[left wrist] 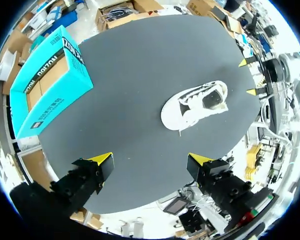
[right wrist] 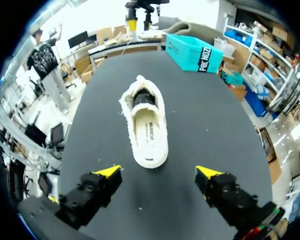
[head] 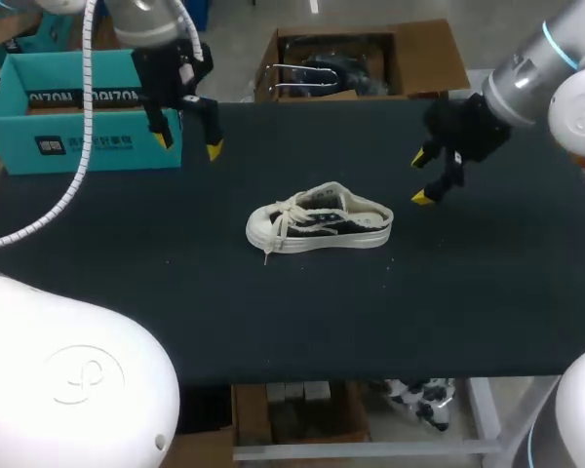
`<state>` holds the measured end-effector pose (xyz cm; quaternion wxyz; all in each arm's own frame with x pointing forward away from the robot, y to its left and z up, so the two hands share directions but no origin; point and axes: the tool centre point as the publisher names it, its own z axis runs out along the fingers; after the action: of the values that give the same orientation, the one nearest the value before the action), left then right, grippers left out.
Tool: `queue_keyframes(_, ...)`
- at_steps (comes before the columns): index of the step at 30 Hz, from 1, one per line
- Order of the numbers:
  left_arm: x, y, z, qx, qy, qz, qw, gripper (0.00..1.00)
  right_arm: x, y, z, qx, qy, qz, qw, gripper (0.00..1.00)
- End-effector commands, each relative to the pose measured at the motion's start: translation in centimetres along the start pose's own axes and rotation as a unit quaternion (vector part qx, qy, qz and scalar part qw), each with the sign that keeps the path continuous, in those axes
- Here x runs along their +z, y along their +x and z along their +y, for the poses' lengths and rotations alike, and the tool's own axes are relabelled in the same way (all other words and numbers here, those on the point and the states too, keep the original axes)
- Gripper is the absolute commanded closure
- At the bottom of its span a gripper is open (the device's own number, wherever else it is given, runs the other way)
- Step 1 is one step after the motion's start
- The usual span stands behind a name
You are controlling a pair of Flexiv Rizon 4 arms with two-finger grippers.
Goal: Open the shoe tongue, take the insole out of the shoe, put the insole back into the shoe, and pack the shoe into the shoebox
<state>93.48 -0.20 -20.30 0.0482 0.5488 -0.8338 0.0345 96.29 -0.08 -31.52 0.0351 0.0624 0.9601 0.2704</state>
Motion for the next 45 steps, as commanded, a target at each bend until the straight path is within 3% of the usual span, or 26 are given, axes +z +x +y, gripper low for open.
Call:
queue_keyframes(1, 0.6, 2.7, -1.2, -0.088, -0.009, 0.004, 0.996, 0.00, 2.5, 0.8, -1.1, 0.000, -0.026, -0.020, 0.999, 0.00)
queue_keyframes(7, 1.7, 5.2, -2.2, -0.137, -0.016, 0.002, 0.990, 0.00, 4.9, 1.2, -1.1, 0.005, -0.045, 0.005, 0.999, 0.00)
queue_keyframes(21, 4.7, 9.7, -3.7, -0.120, -0.047, 0.004, 0.992, 0.00, 10.1, 0.1, -0.7, 0.000, -0.102, 0.037, 0.994, 0.00)
queue_keyframes(33, 6.2, 11.5, -4.3, -0.112, -0.059, -0.002, 0.992, 0.00, 13.0, 0.4, -0.1, 0.013, -0.132, 0.053, 0.990, 0.00)
queue_keyframes(45, 7.2, 12.2, -4.7, -0.109, -0.063, -0.006, 0.992, 0.00, 13.4, 1.5, 0.5, 0.018, -0.155, 0.049, 0.987, 0.00)
